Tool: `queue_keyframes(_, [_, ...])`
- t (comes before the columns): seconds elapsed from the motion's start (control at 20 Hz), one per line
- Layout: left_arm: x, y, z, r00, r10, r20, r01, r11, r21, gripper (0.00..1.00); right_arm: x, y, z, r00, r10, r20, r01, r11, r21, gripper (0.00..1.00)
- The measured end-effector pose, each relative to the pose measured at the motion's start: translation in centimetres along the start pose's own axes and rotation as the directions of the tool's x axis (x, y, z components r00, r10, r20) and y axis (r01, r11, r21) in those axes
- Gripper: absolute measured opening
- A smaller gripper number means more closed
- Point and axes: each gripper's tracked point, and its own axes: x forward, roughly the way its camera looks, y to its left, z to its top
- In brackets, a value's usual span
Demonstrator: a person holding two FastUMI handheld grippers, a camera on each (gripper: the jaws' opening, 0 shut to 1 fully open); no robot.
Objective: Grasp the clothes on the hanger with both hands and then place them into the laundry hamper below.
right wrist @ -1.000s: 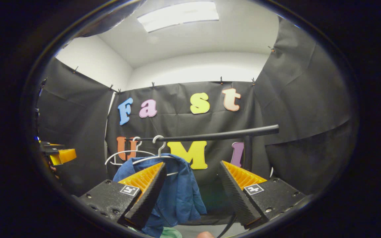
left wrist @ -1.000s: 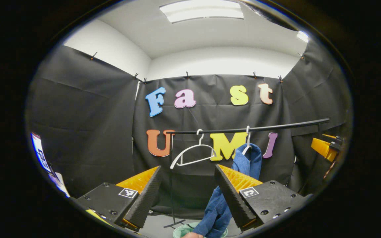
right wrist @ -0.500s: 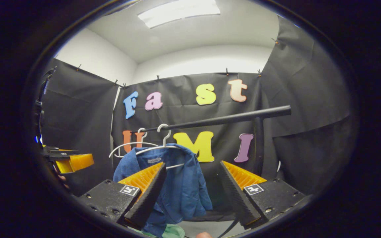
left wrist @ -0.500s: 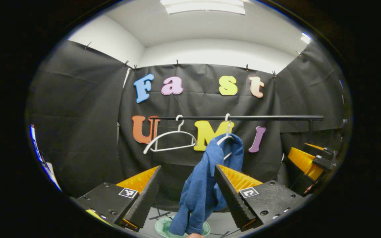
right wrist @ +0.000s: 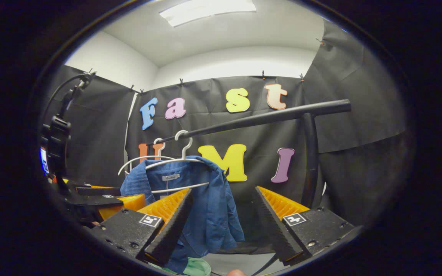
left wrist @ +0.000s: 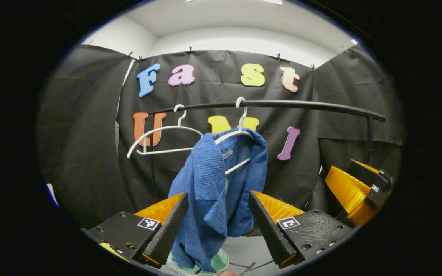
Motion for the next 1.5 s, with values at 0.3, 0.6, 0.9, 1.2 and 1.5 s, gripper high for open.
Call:
queue_keyframes(0.3, [4.2,2.4,-1.5,0.99,0.133,-0.035,-0.132,0.991,0.025,0.98,2.5,0.1,-1.7,1.0,0.0,-0.018,0.0,1.0,-0.014,0.99])
queue_keyframes(0.6, [7.7,7.1,-0.8,0.976,0.217,-0.026,-0.216,0.976,0.041,0.94,7.9,1.8,-4.2,0.997,-0.039,-0.062,0.035,0.998,-0.061,1.0])
queue_keyframes(0.9, [10.5,10.2,0.2,0.965,0.261,-0.003,-0.26,0.963,0.071,0.94,14.4,1.1,-5.8,0.976,-0.199,-0.094,0.181,0.968,-0.171,1.0])
queue_keyframes(1.2, [12.6,12.7,1.4,0.962,0.272,0.018,-0.272,0.961,0.047,0.97,17.5,-0.4,-6.7,0.947,-0.295,-0.126,0.269,0.945,-0.188,0.99])
queue_keyframes(1.5, [13.9,13.8,2.8,0.969,0.244,0.042,-0.247,0.966,0.079,0.47,18.0,-2.2,-7.4,0.93,-0.325,-0.172,0.302,0.942,-0.146,0.4])
